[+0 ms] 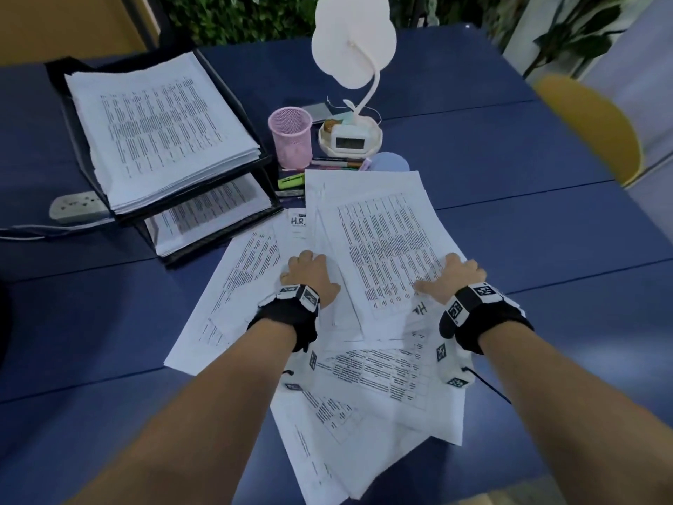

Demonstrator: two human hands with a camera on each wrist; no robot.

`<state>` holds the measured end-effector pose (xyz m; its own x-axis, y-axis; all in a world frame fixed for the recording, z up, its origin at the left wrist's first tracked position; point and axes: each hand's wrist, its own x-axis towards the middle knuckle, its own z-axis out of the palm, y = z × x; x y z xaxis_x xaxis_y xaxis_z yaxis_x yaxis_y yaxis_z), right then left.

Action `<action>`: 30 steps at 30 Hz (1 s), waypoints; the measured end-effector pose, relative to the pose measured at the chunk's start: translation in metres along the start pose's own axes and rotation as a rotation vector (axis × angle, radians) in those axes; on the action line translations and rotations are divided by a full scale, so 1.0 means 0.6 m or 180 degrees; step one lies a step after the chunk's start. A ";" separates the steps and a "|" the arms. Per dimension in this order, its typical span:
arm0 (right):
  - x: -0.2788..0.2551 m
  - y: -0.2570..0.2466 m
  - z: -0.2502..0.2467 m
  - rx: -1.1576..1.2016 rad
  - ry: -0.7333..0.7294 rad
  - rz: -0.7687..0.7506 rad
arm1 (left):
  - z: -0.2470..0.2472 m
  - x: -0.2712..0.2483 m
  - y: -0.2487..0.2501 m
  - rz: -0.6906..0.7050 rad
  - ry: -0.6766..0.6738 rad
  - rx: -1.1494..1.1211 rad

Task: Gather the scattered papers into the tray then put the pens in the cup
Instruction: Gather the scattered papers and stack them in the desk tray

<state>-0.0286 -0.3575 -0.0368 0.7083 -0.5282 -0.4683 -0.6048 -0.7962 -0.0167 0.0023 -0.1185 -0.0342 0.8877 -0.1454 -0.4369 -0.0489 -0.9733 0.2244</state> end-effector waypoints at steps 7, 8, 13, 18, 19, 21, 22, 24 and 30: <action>0.024 0.011 -0.017 0.0120 0.0156 0.0125 | -0.014 0.017 0.022 -0.0471 0.0029 -0.0597; 0.025 0.011 -0.021 0.0029 0.0168 0.0078 | -0.016 0.020 0.024 -0.0584 0.0100 -0.0770; 0.031 0.008 -0.036 0.0222 -0.0104 -0.0127 | -0.013 0.023 0.021 -0.0975 0.0253 -0.1574; 0.021 0.008 -0.043 0.0399 -0.0485 -0.0653 | 0.005 0.019 0.014 -0.0837 0.0769 -0.2090; 0.016 0.005 -0.044 0.0368 -0.0518 -0.0700 | 0.005 0.017 0.013 -0.0889 0.0855 -0.2278; 0.013 0.003 -0.046 0.0355 -0.0593 -0.0733 | 0.003 0.015 0.013 -0.1092 0.0968 -0.2733; 0.012 0.003 -0.047 0.0381 -0.0607 -0.0724 | 0.002 0.015 0.013 -0.1145 0.0967 -0.2886; 0.013 0.005 -0.046 0.0436 -0.0614 -0.0734 | 0.003 0.014 0.018 -0.0933 0.0876 -0.2881; 0.017 0.007 -0.041 0.0622 -0.0612 -0.0682 | 0.003 -0.003 0.033 -0.0071 0.0687 -0.2732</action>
<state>-0.0150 -0.3732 -0.0196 0.7565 -0.2749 -0.5934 -0.5211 -0.8017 -0.2929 -0.0009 -0.1379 -0.0306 0.9556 -0.0068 -0.2947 0.2531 -0.4937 0.8320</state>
